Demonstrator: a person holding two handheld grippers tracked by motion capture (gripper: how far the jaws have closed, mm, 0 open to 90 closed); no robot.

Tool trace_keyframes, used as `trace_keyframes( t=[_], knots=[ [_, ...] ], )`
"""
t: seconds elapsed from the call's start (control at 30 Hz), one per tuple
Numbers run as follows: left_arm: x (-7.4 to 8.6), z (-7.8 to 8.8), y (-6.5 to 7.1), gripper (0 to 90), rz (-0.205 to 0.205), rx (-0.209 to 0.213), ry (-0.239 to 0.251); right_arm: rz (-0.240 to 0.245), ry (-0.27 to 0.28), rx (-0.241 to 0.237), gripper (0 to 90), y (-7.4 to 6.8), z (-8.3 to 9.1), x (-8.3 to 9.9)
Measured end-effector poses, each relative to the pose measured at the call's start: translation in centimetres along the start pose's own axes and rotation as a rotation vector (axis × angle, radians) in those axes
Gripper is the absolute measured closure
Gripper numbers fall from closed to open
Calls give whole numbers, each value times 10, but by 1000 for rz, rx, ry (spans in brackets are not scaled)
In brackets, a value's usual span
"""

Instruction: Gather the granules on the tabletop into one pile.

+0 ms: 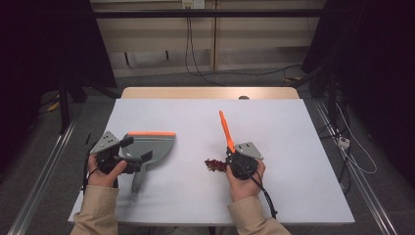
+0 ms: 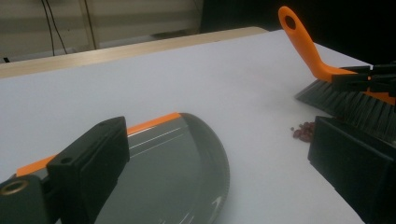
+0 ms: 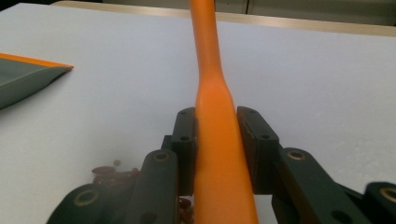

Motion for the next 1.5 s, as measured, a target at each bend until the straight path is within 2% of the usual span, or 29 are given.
trace_keyframes(
  t=[0.47,0.7,1.17,1.3,1.5],
  knots=[
    [0,0,-1,52,-5,-3,-3,-43,4,-33,704,-9,-6,-3],
    [1,0,-1,52,-3,-3,-6,-71,13,-30,704,-12,-10,-5],
    [1,-1,-1,52,-12,-2,-13,-68,17,-49,706,-17,-16,-7],
    [2,-1,-1,52,-12,-3,-17,-81,21,-52,707,-15,-17,-8],
    [2,-2,-1,52,-13,-4,-22,-74,21,-70,709,-12,-17,-9]
  ],
)
Point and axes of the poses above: each handheld gripper's, and its own axes: z roughly backward along the jaws, x roughly out of its underside, y roughly to its right, the point moved 1 cm from there along -z, roughly forward along the jaws, and after that the axes turned 5 degrees about -z, right-handed, at the moved point
